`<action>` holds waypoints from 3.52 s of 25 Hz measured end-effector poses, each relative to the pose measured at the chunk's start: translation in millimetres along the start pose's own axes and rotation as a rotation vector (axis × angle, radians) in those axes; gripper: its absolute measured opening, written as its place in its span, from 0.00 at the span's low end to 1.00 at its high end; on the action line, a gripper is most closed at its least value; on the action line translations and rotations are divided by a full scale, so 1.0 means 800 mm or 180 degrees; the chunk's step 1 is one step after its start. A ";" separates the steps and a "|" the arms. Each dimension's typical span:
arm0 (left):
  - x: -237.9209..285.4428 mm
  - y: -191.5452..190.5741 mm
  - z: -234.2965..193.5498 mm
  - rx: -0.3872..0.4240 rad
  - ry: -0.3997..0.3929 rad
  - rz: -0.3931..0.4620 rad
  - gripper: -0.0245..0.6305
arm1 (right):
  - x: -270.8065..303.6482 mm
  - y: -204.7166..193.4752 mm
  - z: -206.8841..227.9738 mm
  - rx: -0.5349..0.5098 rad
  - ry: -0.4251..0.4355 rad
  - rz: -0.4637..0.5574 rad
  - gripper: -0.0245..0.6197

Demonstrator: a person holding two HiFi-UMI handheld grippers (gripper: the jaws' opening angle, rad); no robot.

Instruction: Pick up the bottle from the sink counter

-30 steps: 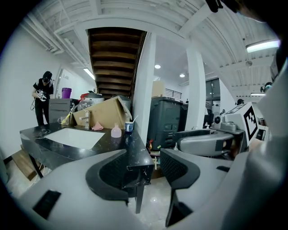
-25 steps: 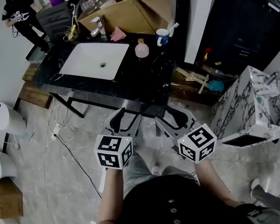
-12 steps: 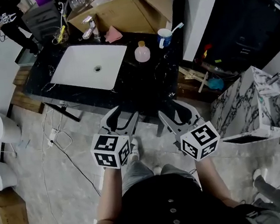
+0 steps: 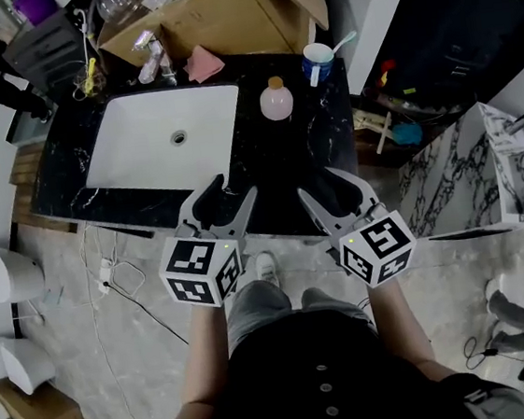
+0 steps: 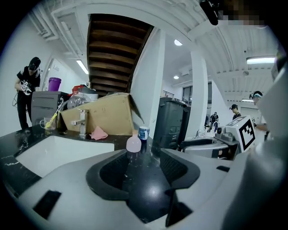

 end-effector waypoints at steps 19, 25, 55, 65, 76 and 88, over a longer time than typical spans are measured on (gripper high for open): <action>0.054 0.023 -0.084 0.0144 -0.0514 -0.0087 0.39 | 0.117 0.032 -0.020 -0.0008 -0.0244 0.0061 0.32; 0.062 0.018 -0.091 0.0100 -0.0617 -0.0129 0.39 | 0.126 0.042 -0.011 -0.0062 -0.0308 0.0033 0.32; 0.205 0.022 -0.065 0.0564 -0.1138 -0.0430 0.39 | 0.160 0.031 0.111 -0.0307 0.0107 -0.0493 0.40; 0.235 0.002 -0.069 0.1099 -0.1442 -0.0599 0.41 | 0.169 0.016 0.140 -0.0374 0.0517 -0.0591 0.44; 0.284 -0.017 -0.077 0.1404 -0.1618 -0.0987 0.47 | 0.202 -0.014 0.179 -0.0633 0.0778 -0.1113 0.46; 0.324 -0.027 -0.076 0.1717 -0.1899 -0.1121 0.55 | 0.245 -0.031 0.196 -0.0795 0.0946 -0.1395 0.55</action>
Point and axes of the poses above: the fingertips, and each gripper's own axes: x forward along the fingers, z to its right, y out of its top, the point moved 4 cm from there along -x, backward along the fingers, and after that the axes turned 4 degrees about y, right-handed, at the moved point
